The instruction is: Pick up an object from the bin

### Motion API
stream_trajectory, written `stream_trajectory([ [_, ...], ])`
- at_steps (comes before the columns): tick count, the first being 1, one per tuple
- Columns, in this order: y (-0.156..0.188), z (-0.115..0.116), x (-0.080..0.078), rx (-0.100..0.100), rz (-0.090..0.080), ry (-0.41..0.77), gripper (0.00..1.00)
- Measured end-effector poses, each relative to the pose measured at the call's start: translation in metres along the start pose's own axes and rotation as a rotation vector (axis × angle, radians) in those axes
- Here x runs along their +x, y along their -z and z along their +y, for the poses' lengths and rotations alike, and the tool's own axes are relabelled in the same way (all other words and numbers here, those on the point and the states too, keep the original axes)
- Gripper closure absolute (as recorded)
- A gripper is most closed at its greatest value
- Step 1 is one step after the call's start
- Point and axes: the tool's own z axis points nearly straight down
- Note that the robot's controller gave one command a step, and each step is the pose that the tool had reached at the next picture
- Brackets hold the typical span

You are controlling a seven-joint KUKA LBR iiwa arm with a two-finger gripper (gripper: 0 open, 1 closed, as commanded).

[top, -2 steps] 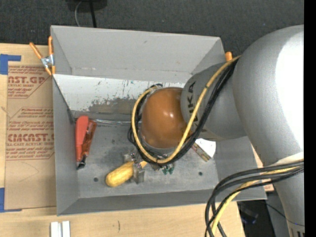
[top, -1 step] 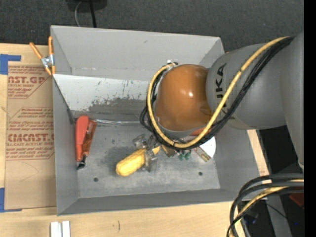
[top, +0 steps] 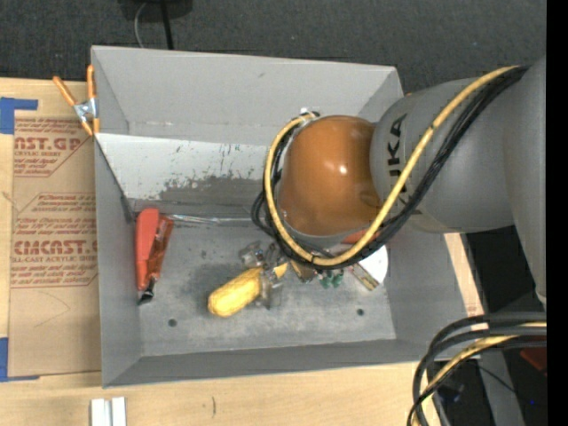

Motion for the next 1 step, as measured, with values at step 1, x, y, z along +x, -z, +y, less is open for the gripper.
stream_trajectory([
  [1,0.0383,0.0008,-0.0017,-0.001,0.008,0.007,1.00],
])
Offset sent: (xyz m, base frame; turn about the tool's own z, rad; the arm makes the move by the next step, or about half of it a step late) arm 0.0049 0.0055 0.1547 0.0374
